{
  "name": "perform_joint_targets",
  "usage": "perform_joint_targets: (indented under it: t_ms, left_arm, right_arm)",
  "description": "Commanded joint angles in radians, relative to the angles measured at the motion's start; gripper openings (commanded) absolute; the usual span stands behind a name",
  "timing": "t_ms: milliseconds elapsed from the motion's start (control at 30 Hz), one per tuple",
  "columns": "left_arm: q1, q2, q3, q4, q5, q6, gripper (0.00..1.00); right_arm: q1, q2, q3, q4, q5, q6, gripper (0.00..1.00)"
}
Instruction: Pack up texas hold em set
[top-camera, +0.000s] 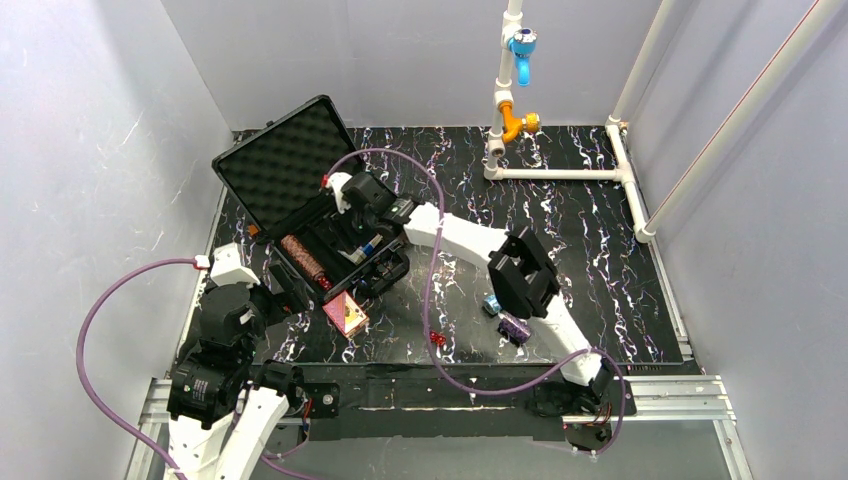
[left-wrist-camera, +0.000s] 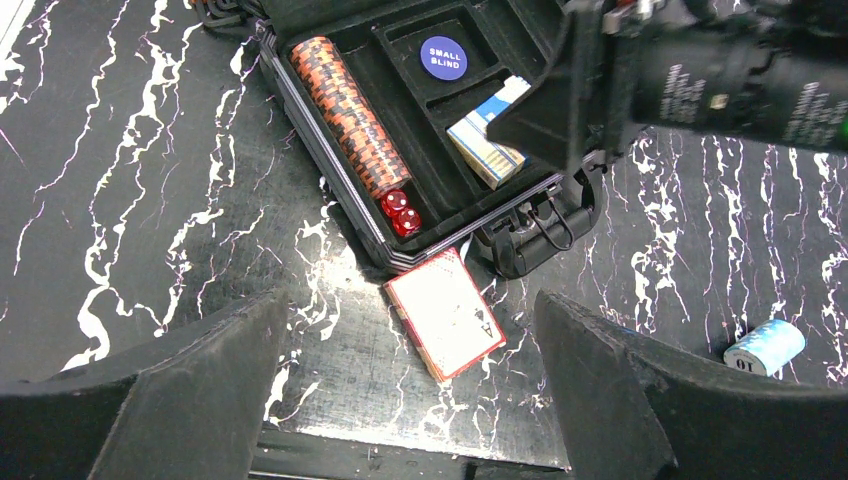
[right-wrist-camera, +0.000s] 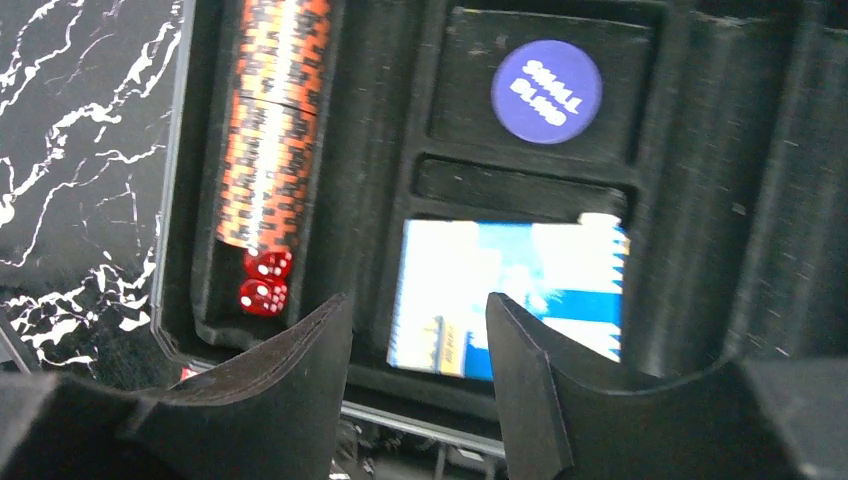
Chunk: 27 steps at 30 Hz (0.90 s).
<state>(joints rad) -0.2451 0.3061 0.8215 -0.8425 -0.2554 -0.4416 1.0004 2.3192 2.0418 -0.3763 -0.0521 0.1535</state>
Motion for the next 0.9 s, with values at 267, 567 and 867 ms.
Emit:
perform_joint_targets:
  t_ms: [267, 567, 867]
  left_arm:
    - [0.003, 0.01, -0.004, -0.016, -0.018, 0.0, 0.91]
    - [0.003, 0.013, -0.004, -0.015, -0.018, 0.0, 0.91]
    - [0.004, 0.015, -0.004, -0.016, -0.018, 0.0, 0.91]
  right_arm:
    - [-0.176, -0.169, -0.196, 0.014, 0.063, -0.004, 0.54]
    - [-0.181, -0.104, -0.111, 0.024, -0.045, 0.039, 0.5]
    - [-0.178, -0.057, -0.088, 0.03, -0.096, 0.075, 0.49]
